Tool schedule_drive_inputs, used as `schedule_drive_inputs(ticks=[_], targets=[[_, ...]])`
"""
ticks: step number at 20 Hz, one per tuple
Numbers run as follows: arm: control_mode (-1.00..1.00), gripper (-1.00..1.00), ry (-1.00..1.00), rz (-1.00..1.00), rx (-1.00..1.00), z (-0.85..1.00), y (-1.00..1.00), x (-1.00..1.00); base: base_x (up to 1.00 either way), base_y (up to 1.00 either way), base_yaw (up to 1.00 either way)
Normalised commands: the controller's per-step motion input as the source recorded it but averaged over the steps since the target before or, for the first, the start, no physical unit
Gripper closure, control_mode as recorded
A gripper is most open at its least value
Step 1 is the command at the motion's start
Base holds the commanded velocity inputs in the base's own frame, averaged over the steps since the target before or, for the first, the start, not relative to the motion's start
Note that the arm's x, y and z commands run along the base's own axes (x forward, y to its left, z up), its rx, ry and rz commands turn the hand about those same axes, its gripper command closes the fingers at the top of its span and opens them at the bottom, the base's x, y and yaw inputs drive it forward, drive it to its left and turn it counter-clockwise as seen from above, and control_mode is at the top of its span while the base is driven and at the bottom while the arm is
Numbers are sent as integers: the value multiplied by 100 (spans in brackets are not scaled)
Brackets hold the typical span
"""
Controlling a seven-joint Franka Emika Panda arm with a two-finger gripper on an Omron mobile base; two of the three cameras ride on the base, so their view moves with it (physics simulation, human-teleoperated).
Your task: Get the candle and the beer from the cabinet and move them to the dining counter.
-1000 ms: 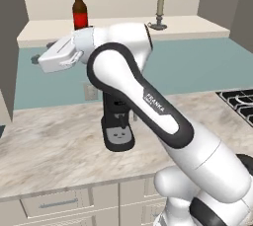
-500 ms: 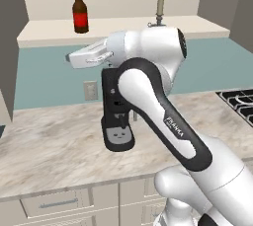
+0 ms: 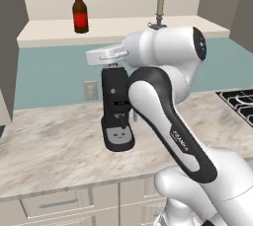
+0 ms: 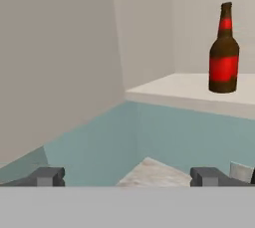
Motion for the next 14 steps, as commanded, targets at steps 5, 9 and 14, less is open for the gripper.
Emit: schedule_drive_inputs(ticks=[5,9,14], targets=[[-100,-100,3,-19,-7,-13,-24,15,0,0,0],[-100,-100,6,-20,-3,-1,-12,7,0,0,0],[-100,-100,1,-22,0,-11,-8,19,0,0,0]])
